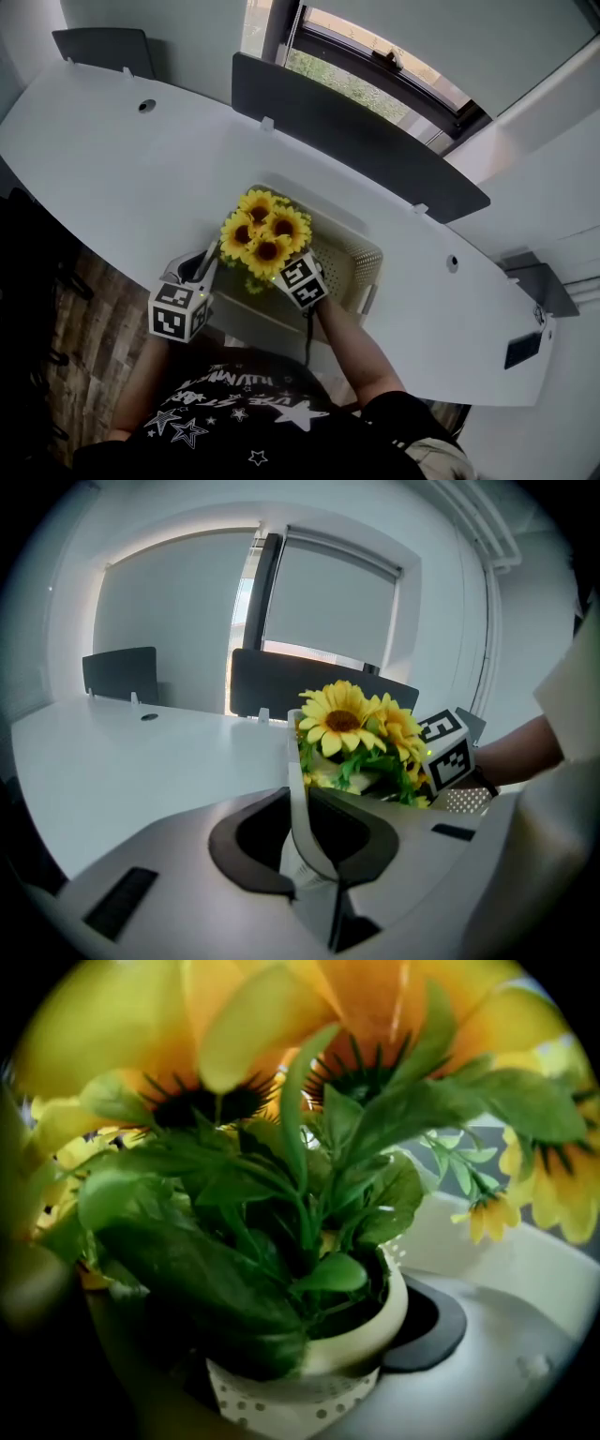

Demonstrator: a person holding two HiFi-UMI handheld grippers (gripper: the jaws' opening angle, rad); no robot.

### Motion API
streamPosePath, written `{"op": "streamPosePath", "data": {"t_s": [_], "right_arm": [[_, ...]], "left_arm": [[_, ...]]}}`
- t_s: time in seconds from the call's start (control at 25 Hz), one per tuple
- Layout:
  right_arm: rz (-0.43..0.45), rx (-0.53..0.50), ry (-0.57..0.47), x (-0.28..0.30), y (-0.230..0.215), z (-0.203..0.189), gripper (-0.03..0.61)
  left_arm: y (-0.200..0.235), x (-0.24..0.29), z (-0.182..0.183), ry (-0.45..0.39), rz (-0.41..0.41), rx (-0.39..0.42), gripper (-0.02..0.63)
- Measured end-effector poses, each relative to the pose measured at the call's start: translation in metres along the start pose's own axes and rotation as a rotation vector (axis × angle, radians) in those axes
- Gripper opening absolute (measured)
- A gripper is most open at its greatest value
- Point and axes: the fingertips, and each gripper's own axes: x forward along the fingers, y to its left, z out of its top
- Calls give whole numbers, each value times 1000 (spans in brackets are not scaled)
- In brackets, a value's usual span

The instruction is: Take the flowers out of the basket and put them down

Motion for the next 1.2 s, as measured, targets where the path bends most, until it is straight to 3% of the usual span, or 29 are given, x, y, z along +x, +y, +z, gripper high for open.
{"op": "streamPosePath", "data": {"t_s": [0.24, 0.48, 0.72, 0.92, 1.2], "right_arm": [[-1, 141, -107, -36, -18, 29, 532], [-27, 136, -145, -65, -17, 49, 533], [-33, 154, -205, -102, -18, 61, 533], [-51, 99, -231, -123, -15, 72, 533], [-125, 128, -230, -138, -6, 70, 533]], "left_arm": [[2, -2, 10, -37, 43, 70, 63], [11, -16, 18, -84, 98, 78, 112], [8, -41, 19, -118, 184, 63, 115], [7, -63, 22, -162, 238, 75, 115], [-17, -72, 34, -241, 149, 109, 115]]}}
